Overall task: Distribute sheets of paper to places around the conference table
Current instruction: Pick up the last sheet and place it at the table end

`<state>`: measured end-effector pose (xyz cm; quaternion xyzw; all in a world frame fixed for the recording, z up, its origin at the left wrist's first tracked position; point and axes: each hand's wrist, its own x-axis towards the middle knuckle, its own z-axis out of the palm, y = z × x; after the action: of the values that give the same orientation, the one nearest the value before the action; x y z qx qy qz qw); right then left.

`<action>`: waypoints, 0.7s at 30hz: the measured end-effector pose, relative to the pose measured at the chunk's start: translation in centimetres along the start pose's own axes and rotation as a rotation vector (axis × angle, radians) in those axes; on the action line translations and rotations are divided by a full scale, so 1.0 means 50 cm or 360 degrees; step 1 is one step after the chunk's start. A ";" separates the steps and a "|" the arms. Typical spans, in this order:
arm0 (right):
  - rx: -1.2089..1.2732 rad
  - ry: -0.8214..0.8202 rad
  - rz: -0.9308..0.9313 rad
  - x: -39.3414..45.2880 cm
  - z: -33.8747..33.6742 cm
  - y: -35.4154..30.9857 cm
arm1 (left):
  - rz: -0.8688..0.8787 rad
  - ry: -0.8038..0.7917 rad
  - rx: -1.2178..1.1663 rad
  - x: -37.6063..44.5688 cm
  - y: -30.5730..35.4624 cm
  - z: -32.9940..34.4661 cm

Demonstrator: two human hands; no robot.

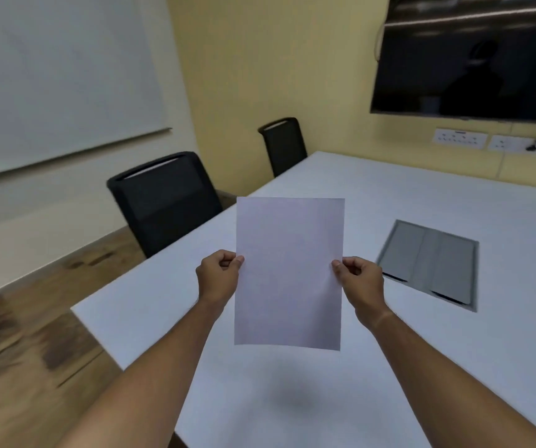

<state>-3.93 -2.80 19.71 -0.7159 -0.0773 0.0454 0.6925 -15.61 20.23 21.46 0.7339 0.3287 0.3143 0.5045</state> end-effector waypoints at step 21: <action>-0.0006 -0.0514 -0.0184 -0.270 0.745 -0.133 | -0.0064 0.0589 0.0059 0.144 -0.181 -0.770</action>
<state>-23.92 31.72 24.42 -0.6948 -0.2288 0.1198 0.6712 -43.43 49.03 25.09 0.6660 0.4363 0.4278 0.4280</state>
